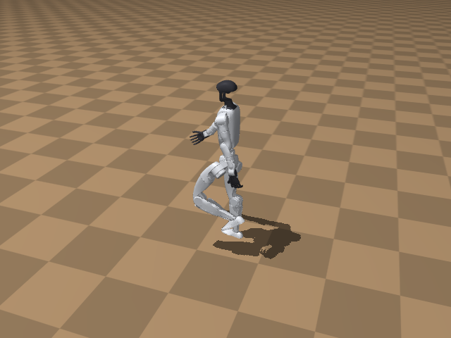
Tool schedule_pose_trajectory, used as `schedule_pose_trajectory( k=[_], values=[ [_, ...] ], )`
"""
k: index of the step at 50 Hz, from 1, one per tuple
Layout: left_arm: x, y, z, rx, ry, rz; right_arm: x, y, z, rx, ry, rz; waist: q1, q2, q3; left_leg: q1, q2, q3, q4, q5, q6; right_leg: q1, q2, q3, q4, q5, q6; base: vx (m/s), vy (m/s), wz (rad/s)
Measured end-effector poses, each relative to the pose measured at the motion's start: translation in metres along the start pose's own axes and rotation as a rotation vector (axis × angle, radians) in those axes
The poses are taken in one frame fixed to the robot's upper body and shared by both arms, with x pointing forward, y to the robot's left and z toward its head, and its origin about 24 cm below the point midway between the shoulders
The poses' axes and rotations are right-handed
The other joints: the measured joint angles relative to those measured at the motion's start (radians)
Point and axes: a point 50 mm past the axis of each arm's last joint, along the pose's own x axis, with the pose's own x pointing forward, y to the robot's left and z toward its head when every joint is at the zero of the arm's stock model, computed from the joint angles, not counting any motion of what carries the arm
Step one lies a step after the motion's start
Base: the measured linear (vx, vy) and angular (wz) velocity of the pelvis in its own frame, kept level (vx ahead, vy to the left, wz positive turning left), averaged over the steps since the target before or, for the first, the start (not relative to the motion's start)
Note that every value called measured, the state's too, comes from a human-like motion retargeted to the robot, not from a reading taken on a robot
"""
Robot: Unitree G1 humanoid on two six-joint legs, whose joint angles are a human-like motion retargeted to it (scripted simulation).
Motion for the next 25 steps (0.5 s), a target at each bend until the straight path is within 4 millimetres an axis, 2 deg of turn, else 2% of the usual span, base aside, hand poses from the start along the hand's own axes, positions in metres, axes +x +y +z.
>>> schedule_pose_trajectory(
  k=[3, 5, 8, 10, 11, 12, 14, 15, 17, 19, 20, 22, 25],
  values=[
    [-0.008, -0.021, -0.06, -0.056, 0.109, -0.083, 0.006, 0.013, 0.049, 0.074, -0.139, -0.012, 0.037, 0.0, 0.003, -0.121, 0.036, 0.007, 0.061, -0.03, 0.016, 0.016, 0.011, 0.024, 0.014, -0.03, -0.002, 0.43, 0.03, -0.52],
    [-0.014, -0.034, -0.088, -0.084, 0.169, -0.133, 0.007, 0.019, 0.073, 0.118, -0.199, -0.019, 0.054, 0.006, 0.008, -0.161, 0.06, 0.013, 0.029, -0.032, 0.022, 0.038, 0.02, 0.037, 0.017, -0.047, -0.005, 0.44, 0.06, -0.46],
    [-0.018, -0.046, -0.104, -0.114, 0.214, -0.166, 0.006, 0.027, 0.088, 0.131, -0.242, -0.005, 0.069, 0.01, 0.011, -0.154, 0.082, 0.04, -0.151, -0.009, 0.028, 0.065, 0.021, 0.05, 0.034, -0.075, -0.009, 0.45, 0.1, -0.35],
    [-0.016, -0.045, -0.1, -0.125, 0.209, -0.155, 0.006, 0.031, 0.085, 0.094, -0.239, 0.015, 0.073, 0.006, 0.011, -0.102, 0.087, 0.076, -0.352, 0.017, 0.025, 0.076, 0.018, 0.057, 0.057, -0.098, -0.012, 0.47, 0.12, -0.28],
    [-0.013, -0.041, -0.091, -0.128, 0.189, -0.134, 0.005, 0.032, 0.077, 0.057, -0.221, 0.027, 0.078, 0.002, 0.012, -0.048, 0.086, 0.105, -0.494, 0.029, 0.015, 0.082, 0.016, 0.062, 0.072, -0.109, -0.012, 0.5, 0.12, -0.4],
    [-0.009, -0.036, -0.08, -0.131, 0.163, -0.107, 0.005, 0.033, 0.067, 0.017, -0.199, 0.039, 0.086, 0.0, 0.019, 0.02, 0.081, 0.138, -0.651, 0.043, 0.002, 0.092, 0.015, 0.068, 0.087, -0.12, -0.012, 0.53, 0.13, -0.59],
    [-0.001, -0.019, -0.043, -0.142, 0.063, -0.01, 0.003, 0.032, 0.041, -0.061, -0.139, 0.059, 0.118, 0.006, 0.062, 0.236, 0.053, 0.221, -1.052, 0.092, -0.041, 0.145, 0.02, 0.089, 0.115, -0.141, -0.006, 0.59, 0.16, -0.91],
    [0.001, -0.009, -0.02, -0.152, -0.008, 0.054, 0.001, 0.03, 0.027, -0.089, -0.109, 0.065, 0.139, 0.019, 0.095, 0.369, 0.034, 0.263, -1.274, 0.134, -0.062, 0.187, 0.029, 0.101, 0.127, -0.15, -0.001, 0.63, 0.21, -0.9],
    [0.001, 0.011, 0.035, -0.212, -0.202, 0.192, -0.005, 0.018, -0.008, -0.105, -0.05, 0.049, 0.139, 0.07, 0.132, 0.561, 0.017, 0.304, -1.588, 0.269, -0.063, 0.258, 0.074, 0.104, 0.157, -0.168, -0.006, 0.61, 0.25, -0.32],
    [-0.005, 0.027, 0.089, -0.291, -0.359, 0.261, -0.017, -0.004, -0.055, -0.166, 0.086, 0.032, 0.096, 0.114, 0.131, 0.647, 0.021, 0.289, -1.733, 0.382, -0.096, 0.273, 0.119, 0.076, 0.229, -0.178, -0.031, 0.53, 0.27, 0.68],
    [-0.01, 0.033, 0.116, -0.322, -0.421, 0.271, -0.026, -0.018, -0.081, -0.213, 0.183, 0.03, 0.067, 0.135, 0.128, 0.677, 0.028, 0.269, -1.778, 0.421, -0.133, 0.268, 0.141, 0.052, 0.284, -0.177, -0.049, 0.48, 0.25, 1.27],
    [-0.026, 0.041, 0.174, -0.236, -0.524, 0.278, -0.054, -0.047, -0.134, -0.24, 0.368, 0.029, -0.001, 0.168, 0.117, 0.702, 0.048, 0.207, -1.807, 0.445, -0.168, 0.182, 0.165, -0.029, 0.516, -0.138, -0.095, 0.43, 0.23, 1.5],
    [-0.072, 0.042, 0.273, -0.008, -0.695, 0.317, -0.11, -0.088, -0.2, -0.252, 0.653, 0.014, -0.081, 0.191, 0.094, 0.687, 0.062, 0.129, -1.807, 0.435, -0.174, -0.079, 0.116, -0.153, 1.021, -0.082, -0.179, 0.37, 0.18, 1.34]
  ],
)
